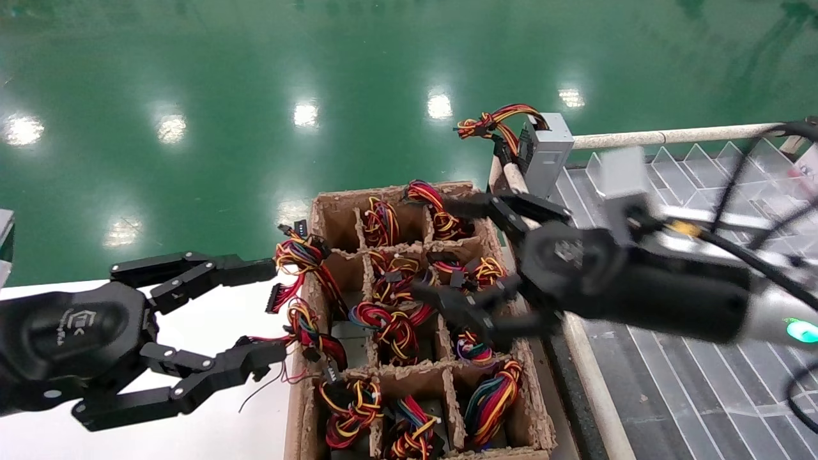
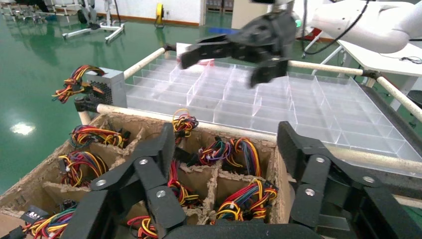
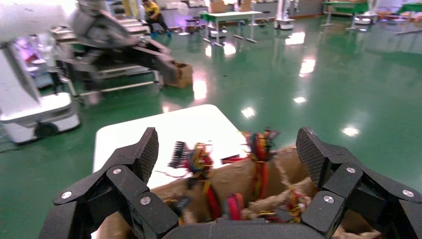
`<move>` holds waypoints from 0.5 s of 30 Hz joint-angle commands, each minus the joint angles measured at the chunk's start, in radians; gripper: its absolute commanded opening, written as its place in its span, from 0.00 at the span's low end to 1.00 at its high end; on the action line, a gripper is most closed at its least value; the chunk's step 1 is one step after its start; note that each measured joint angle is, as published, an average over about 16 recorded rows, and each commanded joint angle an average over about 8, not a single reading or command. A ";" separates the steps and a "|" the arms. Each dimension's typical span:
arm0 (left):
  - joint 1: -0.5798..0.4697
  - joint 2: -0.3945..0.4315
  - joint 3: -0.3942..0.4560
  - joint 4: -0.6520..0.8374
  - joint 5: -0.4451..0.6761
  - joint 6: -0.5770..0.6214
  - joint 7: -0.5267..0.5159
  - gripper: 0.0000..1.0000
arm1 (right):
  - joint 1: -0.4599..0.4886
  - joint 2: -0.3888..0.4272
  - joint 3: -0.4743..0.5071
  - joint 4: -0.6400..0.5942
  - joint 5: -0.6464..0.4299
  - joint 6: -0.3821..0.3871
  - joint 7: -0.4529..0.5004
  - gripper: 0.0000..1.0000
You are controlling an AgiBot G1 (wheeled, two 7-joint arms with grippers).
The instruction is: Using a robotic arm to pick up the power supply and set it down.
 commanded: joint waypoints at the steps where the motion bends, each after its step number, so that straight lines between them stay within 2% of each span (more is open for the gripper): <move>1: 0.000 0.000 0.000 0.000 0.000 0.000 0.000 1.00 | -0.031 0.023 0.037 0.037 0.005 -0.026 0.017 1.00; 8: 0.000 0.000 0.000 0.000 0.000 0.000 0.000 1.00 | -0.137 0.103 0.165 0.162 0.024 -0.117 0.076 1.00; 15: 0.000 0.000 0.000 0.000 0.000 0.000 0.000 1.00 | -0.205 0.154 0.247 0.243 0.036 -0.176 0.110 1.00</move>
